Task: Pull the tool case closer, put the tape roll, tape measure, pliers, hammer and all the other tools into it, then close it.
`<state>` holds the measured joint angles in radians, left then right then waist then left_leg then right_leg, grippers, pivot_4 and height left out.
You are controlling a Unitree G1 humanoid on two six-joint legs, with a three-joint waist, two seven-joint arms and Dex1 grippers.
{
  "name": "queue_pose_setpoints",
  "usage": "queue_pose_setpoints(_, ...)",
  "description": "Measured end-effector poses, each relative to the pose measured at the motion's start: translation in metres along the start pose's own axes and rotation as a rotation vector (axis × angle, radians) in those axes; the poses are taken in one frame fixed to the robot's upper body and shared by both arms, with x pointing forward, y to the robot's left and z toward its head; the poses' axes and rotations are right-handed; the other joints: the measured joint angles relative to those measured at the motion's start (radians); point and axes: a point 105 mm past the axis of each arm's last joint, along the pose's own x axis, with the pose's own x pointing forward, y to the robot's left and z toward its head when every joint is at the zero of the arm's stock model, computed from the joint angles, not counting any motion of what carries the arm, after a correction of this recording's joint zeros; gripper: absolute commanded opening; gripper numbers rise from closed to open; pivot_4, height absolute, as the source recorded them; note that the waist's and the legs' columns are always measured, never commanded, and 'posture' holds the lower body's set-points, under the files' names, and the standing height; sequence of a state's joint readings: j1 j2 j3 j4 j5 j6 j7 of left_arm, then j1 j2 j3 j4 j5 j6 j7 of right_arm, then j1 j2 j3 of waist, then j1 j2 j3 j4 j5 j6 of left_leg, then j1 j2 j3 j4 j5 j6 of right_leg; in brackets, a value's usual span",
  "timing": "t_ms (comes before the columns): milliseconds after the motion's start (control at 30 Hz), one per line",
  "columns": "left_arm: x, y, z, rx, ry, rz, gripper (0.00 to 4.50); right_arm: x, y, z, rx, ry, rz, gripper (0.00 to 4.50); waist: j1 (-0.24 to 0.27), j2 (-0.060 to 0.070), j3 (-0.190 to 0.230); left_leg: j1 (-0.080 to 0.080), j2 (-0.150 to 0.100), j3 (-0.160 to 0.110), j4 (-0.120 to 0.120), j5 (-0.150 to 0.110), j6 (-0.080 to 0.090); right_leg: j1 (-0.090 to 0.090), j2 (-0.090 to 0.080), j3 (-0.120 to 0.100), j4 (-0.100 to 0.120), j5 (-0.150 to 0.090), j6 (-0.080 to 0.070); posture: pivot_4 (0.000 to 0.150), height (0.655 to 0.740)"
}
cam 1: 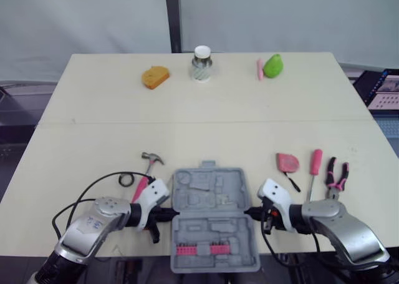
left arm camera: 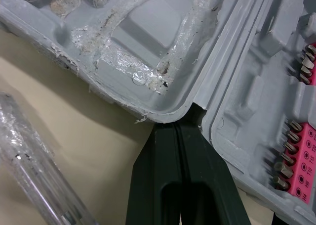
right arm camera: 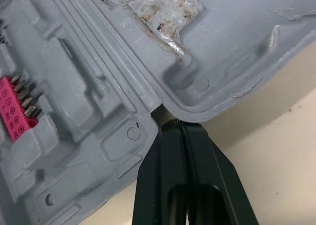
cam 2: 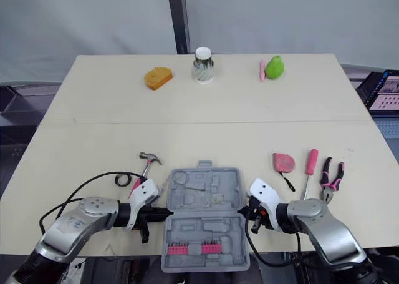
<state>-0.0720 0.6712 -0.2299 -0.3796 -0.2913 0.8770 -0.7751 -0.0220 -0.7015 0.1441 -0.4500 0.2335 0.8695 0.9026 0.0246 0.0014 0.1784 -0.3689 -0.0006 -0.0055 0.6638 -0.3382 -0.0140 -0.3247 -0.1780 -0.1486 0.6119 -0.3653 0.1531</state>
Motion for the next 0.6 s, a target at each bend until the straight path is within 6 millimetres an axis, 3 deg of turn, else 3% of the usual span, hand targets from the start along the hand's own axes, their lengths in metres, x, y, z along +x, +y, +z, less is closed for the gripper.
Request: queue_pose_setpoints(600, 0.0014, -0.0041, -0.0033, -0.018, 0.004, -0.024, 0.00, -0.0024, 0.0064, -0.0080, 0.029, 0.015, 0.012, 0.08, 0.001, 0.000, 0.000, 0.000, 0.000, 0.000, 0.000, 0.000, 0.000, 0.000, 0.000, 0.000, 0.000, 0.000, 0.000, 0.150, 0.7400)
